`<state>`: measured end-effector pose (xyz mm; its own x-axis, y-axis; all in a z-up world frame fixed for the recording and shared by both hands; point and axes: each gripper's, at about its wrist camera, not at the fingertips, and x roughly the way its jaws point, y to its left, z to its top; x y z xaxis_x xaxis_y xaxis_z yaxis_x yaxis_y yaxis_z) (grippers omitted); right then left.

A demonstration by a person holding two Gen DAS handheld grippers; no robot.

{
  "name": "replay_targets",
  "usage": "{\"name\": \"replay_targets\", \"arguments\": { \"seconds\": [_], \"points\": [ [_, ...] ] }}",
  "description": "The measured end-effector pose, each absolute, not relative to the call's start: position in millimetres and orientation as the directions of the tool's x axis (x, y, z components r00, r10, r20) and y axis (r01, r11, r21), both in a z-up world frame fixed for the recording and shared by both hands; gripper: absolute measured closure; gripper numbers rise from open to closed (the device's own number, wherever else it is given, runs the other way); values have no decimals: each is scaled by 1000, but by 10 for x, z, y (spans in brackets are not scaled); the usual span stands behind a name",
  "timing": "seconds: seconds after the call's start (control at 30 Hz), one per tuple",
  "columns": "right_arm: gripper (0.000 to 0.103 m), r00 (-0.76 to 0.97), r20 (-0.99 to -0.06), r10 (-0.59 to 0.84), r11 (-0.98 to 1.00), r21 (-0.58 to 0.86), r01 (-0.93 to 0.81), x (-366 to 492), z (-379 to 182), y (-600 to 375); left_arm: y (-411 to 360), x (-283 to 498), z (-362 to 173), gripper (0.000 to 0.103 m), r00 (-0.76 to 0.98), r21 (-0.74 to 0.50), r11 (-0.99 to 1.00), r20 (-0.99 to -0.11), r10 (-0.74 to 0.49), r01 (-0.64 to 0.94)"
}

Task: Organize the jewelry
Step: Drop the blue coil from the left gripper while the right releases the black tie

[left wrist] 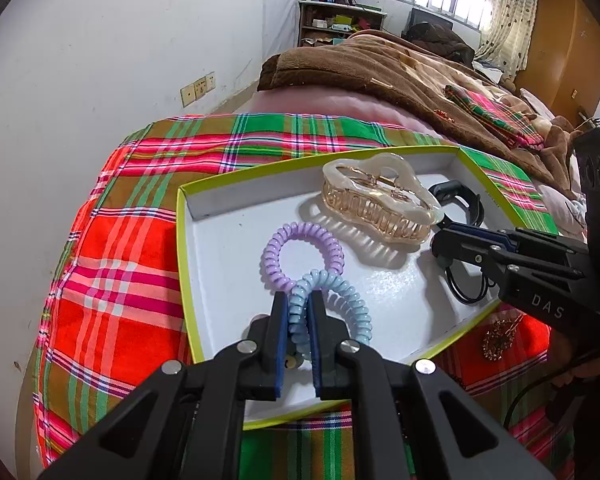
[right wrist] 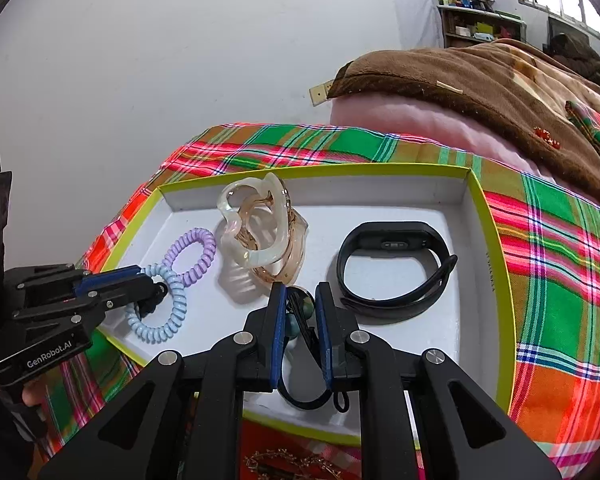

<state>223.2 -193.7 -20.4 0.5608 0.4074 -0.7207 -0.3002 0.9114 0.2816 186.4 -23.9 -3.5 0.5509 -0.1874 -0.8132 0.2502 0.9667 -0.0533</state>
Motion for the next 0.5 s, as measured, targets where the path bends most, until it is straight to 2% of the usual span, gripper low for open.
{"name": "replay_targets", "arguments": {
  "seconds": [0.5],
  "points": [
    [88, 569, -717, 403, 911, 255, -324, 2199, -206, -1893, -233, 1847, -43, 89, 543, -69, 967, -816, -197, 247]
  ]
}}
